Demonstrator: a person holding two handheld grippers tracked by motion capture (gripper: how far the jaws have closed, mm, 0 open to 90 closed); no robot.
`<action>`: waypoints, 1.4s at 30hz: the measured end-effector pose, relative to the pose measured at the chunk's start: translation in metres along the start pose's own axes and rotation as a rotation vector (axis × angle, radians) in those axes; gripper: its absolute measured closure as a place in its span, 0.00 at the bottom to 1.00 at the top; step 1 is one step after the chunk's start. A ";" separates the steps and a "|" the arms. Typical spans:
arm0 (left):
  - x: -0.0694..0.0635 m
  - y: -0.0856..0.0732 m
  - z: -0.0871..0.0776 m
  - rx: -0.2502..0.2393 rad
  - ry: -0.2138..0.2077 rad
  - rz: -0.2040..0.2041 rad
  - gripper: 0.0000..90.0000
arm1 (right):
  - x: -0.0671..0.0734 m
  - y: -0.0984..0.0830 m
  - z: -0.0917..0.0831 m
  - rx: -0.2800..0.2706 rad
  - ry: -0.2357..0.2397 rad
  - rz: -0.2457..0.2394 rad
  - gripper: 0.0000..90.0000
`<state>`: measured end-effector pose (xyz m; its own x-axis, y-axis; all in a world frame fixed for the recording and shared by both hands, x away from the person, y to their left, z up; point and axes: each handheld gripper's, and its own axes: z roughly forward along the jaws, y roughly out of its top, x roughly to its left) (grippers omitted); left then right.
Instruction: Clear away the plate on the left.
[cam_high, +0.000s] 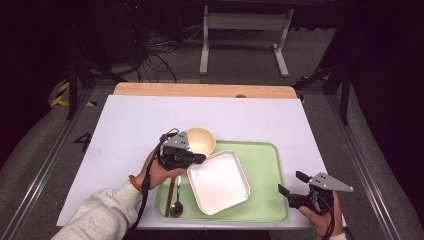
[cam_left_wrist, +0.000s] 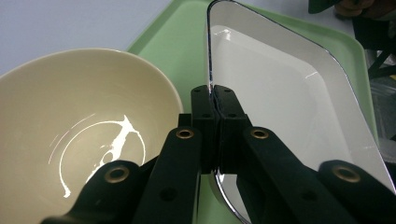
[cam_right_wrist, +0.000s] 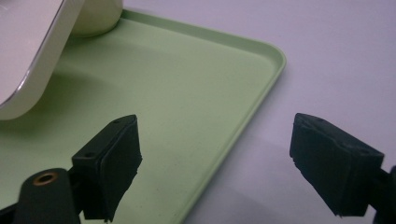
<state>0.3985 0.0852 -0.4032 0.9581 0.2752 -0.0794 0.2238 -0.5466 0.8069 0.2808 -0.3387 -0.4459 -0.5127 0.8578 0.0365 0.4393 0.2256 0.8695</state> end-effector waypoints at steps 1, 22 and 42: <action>-0.001 0.000 0.001 0.003 0.004 0.006 0.99 | 0.000 0.000 0.000 0.000 0.000 0.001 0.19; 0.002 -0.007 0.008 0.027 0.020 -0.002 0.98 | 0.001 0.000 0.002 0.009 0.008 -0.002 0.18; -0.004 -0.015 -0.014 -0.038 0.001 0.045 0.87 | 0.003 0.002 0.004 0.017 0.018 -0.024 0.17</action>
<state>0.3893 0.1036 -0.4062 0.9669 0.2518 -0.0422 0.1737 -0.5276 0.8316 0.2829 -0.3337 -0.4461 -0.5362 0.8437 0.0242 0.4387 0.2541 0.8620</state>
